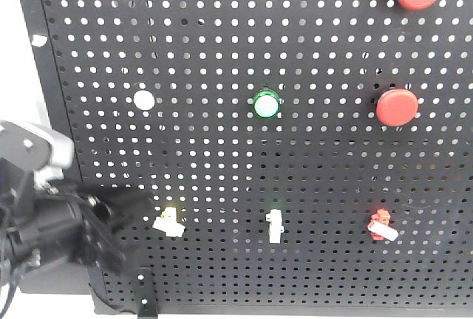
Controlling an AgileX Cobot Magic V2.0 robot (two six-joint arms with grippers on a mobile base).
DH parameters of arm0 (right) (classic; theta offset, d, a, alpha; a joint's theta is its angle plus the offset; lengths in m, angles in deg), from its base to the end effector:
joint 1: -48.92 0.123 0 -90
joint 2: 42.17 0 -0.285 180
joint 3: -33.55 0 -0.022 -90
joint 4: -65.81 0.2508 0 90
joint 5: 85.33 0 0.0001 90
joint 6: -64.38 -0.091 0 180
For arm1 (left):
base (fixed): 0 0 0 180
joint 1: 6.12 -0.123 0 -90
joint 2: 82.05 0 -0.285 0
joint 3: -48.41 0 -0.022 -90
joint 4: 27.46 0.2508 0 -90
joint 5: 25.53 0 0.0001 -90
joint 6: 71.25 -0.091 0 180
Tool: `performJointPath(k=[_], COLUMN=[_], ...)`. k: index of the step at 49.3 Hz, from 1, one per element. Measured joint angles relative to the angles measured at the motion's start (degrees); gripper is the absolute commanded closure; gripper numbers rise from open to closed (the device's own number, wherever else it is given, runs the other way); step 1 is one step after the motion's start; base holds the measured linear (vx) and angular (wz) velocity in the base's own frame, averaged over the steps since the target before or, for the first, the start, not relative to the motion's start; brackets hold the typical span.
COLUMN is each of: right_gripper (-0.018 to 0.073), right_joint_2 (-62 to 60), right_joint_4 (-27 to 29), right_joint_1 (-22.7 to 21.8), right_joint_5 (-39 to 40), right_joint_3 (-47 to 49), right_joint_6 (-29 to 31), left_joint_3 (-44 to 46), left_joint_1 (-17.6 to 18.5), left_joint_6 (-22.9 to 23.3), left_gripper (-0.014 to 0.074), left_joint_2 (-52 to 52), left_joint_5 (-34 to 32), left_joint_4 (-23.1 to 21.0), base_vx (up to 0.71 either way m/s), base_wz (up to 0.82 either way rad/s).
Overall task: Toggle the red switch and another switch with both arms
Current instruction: 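Push the yellow toggle switch lever with the left gripper tips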
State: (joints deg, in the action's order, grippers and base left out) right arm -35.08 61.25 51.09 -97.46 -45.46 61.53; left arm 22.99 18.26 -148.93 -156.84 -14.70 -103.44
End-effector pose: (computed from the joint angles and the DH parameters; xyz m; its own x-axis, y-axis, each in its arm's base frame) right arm 0.0560 0.0006 0.1841 -0.1417 -0.0335 -0.9893 -0.0253 0.9992 -0.0302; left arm 0.2328 -0.1238 0.3553 -0.1834 0.1197 -0.9757 0.5743 0.8186 -0.0075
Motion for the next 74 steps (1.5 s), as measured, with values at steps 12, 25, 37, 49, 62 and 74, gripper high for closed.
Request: performJointPath(k=[12,25,37,49,62,74], right_gripper=[0.0566,0.0566,0.0566,0.0566,0.0566,0.0566], right_joint_2=[0.0,0.0,0.0,0.0,0.0,0.0], right_joint_4=[0.0,0.0,0.0,0.0,0.0,0.0], right_joint_1=[0.0,0.0,0.0,0.0,0.0,0.0], right_joint_5=[0.0,0.0,0.0,0.0,0.0,0.0], right_joint_3=[0.0,0.0,0.0,0.0,0.0,0.0], right_joint_6=[0.0,0.0,0.0,0.0,0.0,0.0], left_joint_3=[0.0,0.0,0.0,0.0,0.0,0.0], left_joint_1=[0.0,0.0,0.0,0.0,0.0,0.0], left_joint_6=[-0.2,-0.2,-0.2,-0.2,0.0,0.0], left_gripper=[0.0603,0.0603,0.0603,0.0603,0.0603,0.0603], left_joint_2=[-3.1,-4.0,-6.1,-8.4,-8.4,-8.4], left_joint_5=[1.8,1.3,0.9,0.8,0.9,1.2], left_joint_4=[-0.2,-0.2,-0.2,-0.3,-0.3,-0.3], base_vx=[0.00,0.00,0.00,0.00,0.00,0.00], base_wz=[0.00,0.00,0.00,0.00,0.00,0.00])
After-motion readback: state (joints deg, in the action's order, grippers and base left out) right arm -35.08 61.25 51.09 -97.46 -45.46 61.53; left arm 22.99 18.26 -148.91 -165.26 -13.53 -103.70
